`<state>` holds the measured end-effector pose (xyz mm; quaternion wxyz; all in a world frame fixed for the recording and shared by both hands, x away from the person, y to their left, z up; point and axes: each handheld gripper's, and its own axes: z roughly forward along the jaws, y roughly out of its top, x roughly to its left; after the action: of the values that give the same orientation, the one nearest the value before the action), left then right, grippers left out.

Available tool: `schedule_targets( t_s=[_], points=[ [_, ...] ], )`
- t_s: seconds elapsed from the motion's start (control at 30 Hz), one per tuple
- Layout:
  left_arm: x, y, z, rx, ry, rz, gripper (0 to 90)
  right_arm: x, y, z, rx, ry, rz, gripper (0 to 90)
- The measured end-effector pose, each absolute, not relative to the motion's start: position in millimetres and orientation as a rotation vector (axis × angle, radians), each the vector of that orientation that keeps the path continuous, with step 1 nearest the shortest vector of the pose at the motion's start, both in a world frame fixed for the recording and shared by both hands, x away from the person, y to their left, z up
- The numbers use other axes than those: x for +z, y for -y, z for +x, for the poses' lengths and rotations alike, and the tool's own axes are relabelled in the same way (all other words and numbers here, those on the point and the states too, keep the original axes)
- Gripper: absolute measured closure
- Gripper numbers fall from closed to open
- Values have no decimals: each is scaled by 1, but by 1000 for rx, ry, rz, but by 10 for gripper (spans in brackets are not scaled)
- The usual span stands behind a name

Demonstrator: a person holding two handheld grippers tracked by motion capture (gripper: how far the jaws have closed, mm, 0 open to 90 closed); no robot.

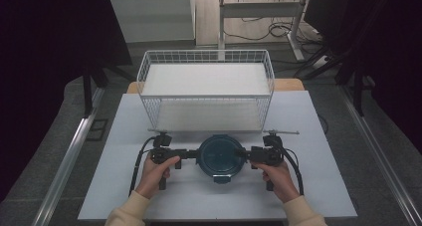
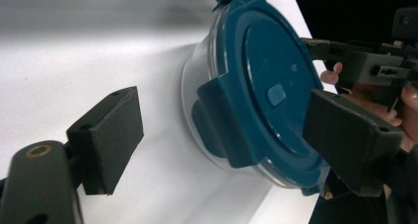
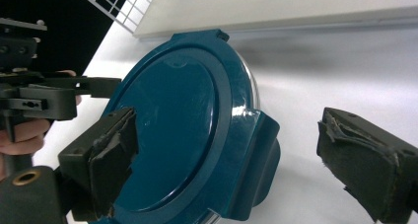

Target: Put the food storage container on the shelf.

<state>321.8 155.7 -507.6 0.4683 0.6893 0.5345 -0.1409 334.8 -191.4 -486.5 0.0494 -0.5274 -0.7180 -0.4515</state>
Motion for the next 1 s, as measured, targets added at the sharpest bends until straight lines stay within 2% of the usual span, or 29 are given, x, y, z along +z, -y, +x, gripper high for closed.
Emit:
schedule_targets(
  t_s=[0.23, 0.5, 0.8, 0.97, 1.0],
  points=[
    [-518, -143, 325, -396, -1296, 1701, 144, -499, 188, 337, -1310, 2138, -1575, 80],
    [-533, -140, 329, -520, -1316, 1623, 153, -506, 186, 338, -1291, 2069, -1553, 83],
    [-542, -133, 330, -614, -1310, 1588, 181, -511, 180, 337, -1266, 2024, -1528, 139],
    [-540, -132, 329, -618, -1305, 1583, 231, -510, 181, 335, -1243, 2029, -1567, 213],
    [-536, -135, 327, -588, -1315, 1578, 297, -509, 182, 335, -1249, 2029, -1577, 239]
  ],
)
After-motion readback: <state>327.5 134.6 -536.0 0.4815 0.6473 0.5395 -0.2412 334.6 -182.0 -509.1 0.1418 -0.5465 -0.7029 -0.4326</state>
